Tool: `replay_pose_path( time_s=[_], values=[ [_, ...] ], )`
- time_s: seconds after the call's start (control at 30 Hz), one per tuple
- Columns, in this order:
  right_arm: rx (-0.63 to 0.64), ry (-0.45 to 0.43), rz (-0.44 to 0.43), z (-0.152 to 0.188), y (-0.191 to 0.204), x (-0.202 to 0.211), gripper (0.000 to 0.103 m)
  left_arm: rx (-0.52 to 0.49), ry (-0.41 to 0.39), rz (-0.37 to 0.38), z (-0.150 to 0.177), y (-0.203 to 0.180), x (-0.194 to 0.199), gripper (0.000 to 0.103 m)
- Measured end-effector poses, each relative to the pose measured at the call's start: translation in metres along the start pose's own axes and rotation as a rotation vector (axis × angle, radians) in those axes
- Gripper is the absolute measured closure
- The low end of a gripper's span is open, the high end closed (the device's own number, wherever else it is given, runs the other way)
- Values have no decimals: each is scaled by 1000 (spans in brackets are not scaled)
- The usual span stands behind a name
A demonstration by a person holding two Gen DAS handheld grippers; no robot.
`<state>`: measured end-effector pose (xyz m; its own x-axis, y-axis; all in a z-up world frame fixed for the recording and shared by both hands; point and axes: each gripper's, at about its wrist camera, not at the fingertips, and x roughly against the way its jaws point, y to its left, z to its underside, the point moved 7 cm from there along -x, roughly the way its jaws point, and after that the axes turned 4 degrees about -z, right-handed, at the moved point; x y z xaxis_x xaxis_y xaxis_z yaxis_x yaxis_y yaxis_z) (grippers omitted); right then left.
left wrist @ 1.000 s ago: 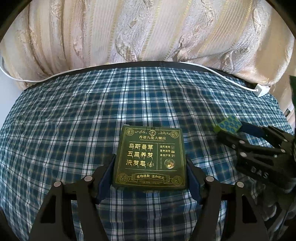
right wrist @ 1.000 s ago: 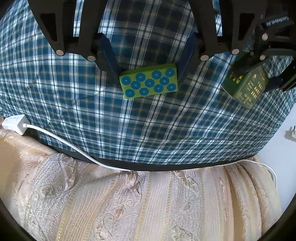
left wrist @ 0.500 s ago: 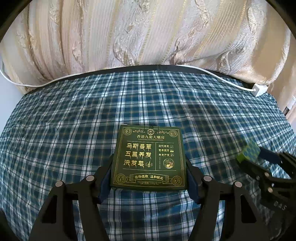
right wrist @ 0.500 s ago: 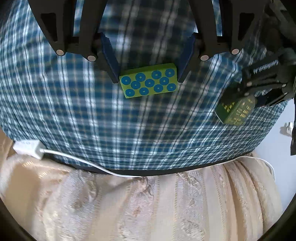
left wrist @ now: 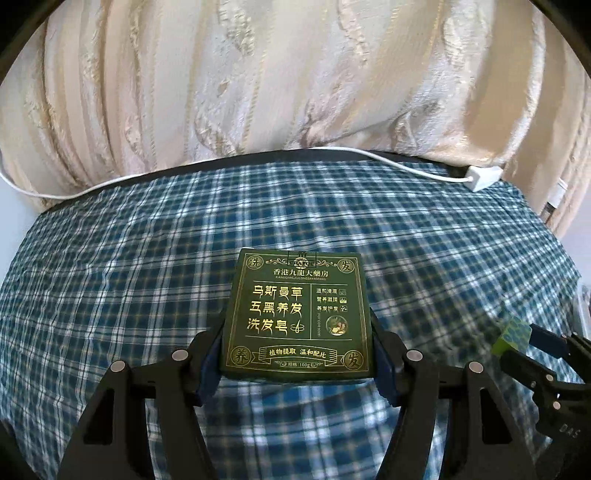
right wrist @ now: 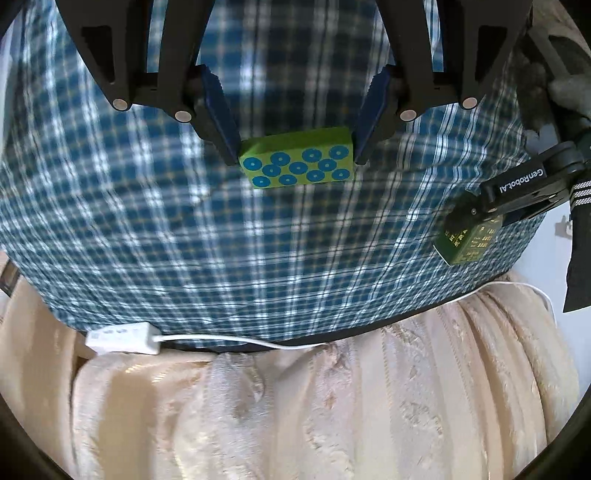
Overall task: Organize objects
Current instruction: 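Lift and carry the dark green box and green dotted brick toward the clear bowl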
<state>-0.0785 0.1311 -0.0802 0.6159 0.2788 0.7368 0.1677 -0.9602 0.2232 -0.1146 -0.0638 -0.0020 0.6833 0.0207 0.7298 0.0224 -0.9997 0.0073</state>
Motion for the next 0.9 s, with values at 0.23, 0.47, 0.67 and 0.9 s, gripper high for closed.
replay_pose_path(
  time_s=[0.23, 0.47, 0.67, 0.9],
  values=[
    [-30, -26, 23, 15, -11, 26, 38, -46, -22, 32, 2, -23, 13, 36],
    [-70, -50, 53, 30, -31, 51, 38, -104, -39, 62, 8, -46, 24, 36],
    [-121, -90, 83, 40, -53, 77, 38, -149, -45, 81, 13, -61, 28, 36],
    [-159, -157, 120, 44, -76, 112, 38, -170, -51, 88, 14, -71, 31, 36]
  ],
)
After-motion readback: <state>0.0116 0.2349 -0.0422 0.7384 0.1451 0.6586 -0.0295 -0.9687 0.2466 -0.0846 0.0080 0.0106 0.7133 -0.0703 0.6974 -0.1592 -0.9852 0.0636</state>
